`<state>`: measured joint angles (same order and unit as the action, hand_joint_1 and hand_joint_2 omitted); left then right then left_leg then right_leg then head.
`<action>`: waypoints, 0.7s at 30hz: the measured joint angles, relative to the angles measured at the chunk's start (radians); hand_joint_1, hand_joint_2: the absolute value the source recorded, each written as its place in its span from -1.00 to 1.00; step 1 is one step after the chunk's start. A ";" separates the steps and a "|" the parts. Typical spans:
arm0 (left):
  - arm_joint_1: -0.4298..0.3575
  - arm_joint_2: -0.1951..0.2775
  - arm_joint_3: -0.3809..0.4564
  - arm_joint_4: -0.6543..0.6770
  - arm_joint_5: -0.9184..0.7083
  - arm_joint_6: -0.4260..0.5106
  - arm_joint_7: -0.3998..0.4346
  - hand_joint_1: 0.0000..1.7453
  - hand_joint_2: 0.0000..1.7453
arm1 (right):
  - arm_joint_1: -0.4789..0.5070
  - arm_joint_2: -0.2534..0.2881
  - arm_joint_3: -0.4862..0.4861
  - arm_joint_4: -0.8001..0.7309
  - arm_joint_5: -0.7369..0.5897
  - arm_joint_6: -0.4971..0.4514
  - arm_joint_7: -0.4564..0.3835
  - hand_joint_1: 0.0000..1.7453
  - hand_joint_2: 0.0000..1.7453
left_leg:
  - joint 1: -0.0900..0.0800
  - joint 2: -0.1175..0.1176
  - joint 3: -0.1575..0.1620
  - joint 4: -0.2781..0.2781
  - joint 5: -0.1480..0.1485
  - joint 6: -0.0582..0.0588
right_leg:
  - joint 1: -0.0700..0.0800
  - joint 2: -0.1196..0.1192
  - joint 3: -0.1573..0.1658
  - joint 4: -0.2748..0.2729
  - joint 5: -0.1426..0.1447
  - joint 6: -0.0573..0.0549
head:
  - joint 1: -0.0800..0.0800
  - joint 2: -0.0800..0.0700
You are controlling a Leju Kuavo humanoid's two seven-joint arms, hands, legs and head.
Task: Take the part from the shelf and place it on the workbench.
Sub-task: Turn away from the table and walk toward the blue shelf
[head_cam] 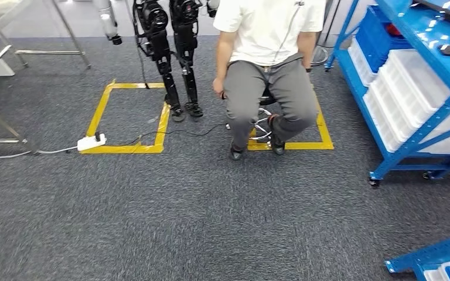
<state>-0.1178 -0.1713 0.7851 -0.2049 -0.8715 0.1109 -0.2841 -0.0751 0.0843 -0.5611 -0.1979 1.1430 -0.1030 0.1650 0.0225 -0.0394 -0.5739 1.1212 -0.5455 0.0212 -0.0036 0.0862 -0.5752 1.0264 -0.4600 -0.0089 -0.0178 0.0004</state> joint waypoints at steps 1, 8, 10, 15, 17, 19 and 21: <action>-0.001 0.001 0.000 0.000 -0.001 0.000 0.000 -1.00 -1.00 | 0.000 0.001 0.000 0.000 0.001 -0.001 0.000 -1.00 1.00 | -0.003 -0.014 0.020 -0.050 0.022 0.005 | 0.001 0.010 0.000 0.001 0.000 0.002 | 0.000 0.000; -0.005 -0.004 0.000 0.000 -0.005 0.001 0.000 -1.00 -1.00 | 0.001 0.003 -0.001 0.001 0.004 -0.002 0.002 -1.00 1.00 | -0.009 0.035 0.045 -0.120 0.053 0.033 | -0.001 -0.041 -0.072 0.101 -0.046 0.023 | 0.003 0.000; -0.003 -0.004 0.000 0.000 -0.005 0.001 0.000 -1.00 -1.00 | 0.000 0.004 -0.002 0.001 0.004 -0.002 0.002 -1.00 1.00 | -0.009 0.063 0.045 -0.120 0.052 0.035 | -0.007 -0.067 -0.142 0.231 -0.101 0.027 | 0.005 0.000; -0.002 -0.005 0.000 0.000 -0.005 0.001 0.000 -1.00 -1.00 | 0.002 0.002 -0.005 0.001 0.005 -0.002 0.002 -1.00 1.00 | -0.005 0.126 0.053 -0.118 0.040 0.015 | -0.038 -0.128 -0.060 0.098 -0.045 0.083 | 0.007 0.000; -0.002 -0.004 0.000 -0.001 -0.005 0.001 0.000 -1.00 -1.00 | -0.003 0.005 -0.005 0.000 0.005 -0.002 0.002 -1.00 1.00 | -0.009 0.148 0.066 -0.115 0.027 -0.003 | -0.039 -0.172 -0.008 0.012 -0.015 0.080 | 0.005 0.000; -0.005 -0.005 0.000 -0.002 -0.005 0.001 0.000 -1.00 -1.00 | -0.006 0.007 -0.005 0.000 0.005 -0.002 0.002 -1.00 1.00 | -0.008 0.172 0.081 -0.118 0.015 -0.019 | -0.030 -0.167 -0.008 0.004 -0.010 0.061 | 0.001 0.000; -0.009 -0.007 0.000 -0.002 -0.005 0.001 0.000 -1.00 -1.00 | -0.004 0.005 -0.005 0.000 0.005 -0.002 0.002 -1.00 1.00 | 0.002 0.163 0.087 -0.110 0.000 -0.033 | -0.033 -0.138 -0.007 0.001 -0.009 0.043 | -0.003 0.000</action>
<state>-0.1271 -0.1781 0.7848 -0.2064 -0.8769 0.1118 -0.2843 -0.0792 0.0890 -0.5665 -0.1976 1.1482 -0.1053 0.1671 0.0247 0.1238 -0.4871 1.0109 -0.5458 -0.0118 -0.0370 -0.0520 -0.5821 1.0271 -0.4693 0.0339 -0.0211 0.0004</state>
